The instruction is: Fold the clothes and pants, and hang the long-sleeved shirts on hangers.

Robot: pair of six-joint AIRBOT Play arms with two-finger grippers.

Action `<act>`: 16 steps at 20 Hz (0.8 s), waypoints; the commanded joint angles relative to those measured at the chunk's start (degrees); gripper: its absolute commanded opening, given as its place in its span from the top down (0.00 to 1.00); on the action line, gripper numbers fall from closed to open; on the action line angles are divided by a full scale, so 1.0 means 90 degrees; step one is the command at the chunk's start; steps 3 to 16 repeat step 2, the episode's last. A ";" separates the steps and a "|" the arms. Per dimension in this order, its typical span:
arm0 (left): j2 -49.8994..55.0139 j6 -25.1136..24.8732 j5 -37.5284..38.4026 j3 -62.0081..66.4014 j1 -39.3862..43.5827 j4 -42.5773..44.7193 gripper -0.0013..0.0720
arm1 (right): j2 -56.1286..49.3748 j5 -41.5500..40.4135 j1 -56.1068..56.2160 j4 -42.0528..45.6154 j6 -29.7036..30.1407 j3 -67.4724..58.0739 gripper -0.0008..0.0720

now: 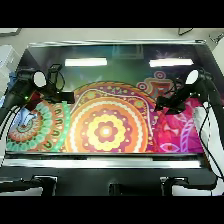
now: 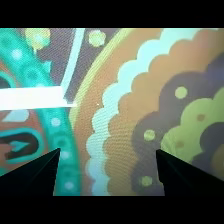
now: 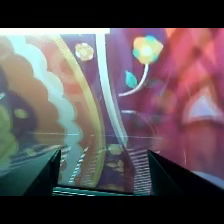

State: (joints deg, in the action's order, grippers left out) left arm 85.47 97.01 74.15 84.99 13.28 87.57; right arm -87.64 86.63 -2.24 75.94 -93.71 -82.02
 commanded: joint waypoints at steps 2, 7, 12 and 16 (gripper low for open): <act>-0.0005 -0.0007 -0.0019 -0.0010 0.0002 0.0005 0.02 | -0.0002 0.0027 0.0007 0.0019 -0.0012 0.0002 0.11; -0.0005 -0.0007 -0.0019 -0.0010 0.0002 0.0005 0.02 | -0.0002 0.0027 0.0007 0.0019 -0.0012 0.0002 0.11; -0.0005 -0.0007 -0.0019 -0.0010 0.0002 0.0005 0.02 | -0.0002 0.0027 0.0007 0.0019 -0.0012 0.0002 0.11; -0.0005 -0.0007 -0.0019 -0.0010 0.0002 0.0005 0.02 | -0.0002 0.0027 0.0007 0.0019 -0.0012 0.0002 0.11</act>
